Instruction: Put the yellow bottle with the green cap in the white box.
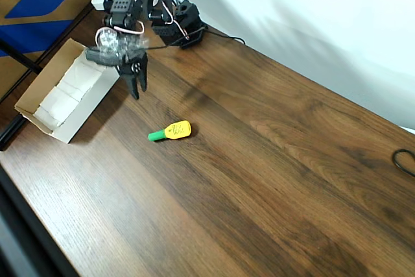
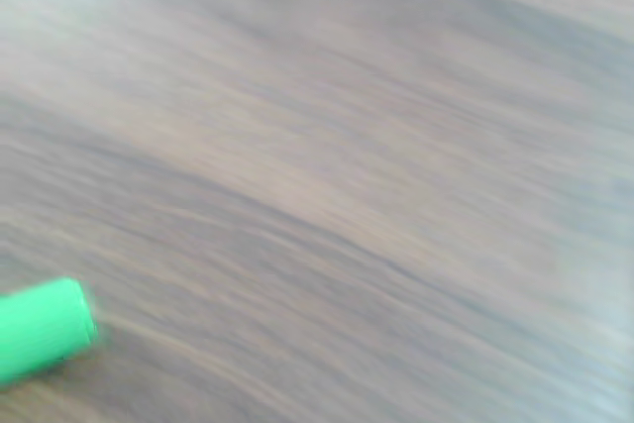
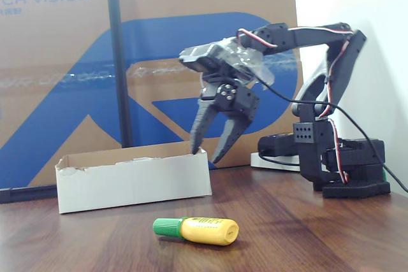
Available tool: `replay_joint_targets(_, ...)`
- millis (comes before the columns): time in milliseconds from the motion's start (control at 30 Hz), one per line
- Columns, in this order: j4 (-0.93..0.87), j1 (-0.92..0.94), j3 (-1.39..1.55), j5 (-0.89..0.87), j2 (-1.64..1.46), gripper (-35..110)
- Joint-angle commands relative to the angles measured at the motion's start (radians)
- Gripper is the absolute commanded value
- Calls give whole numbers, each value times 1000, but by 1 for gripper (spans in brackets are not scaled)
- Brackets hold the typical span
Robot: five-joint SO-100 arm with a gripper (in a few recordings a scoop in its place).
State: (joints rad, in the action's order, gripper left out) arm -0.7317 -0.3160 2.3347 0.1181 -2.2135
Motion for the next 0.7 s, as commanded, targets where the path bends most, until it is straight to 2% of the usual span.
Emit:
replay_joint_targets(0,60,-54,-52,28,34,17)
replay_joint_targets(167,146,-103,-69,29,144,20)
replay_joint_targets(667,124,-265,-222,61,364,21)
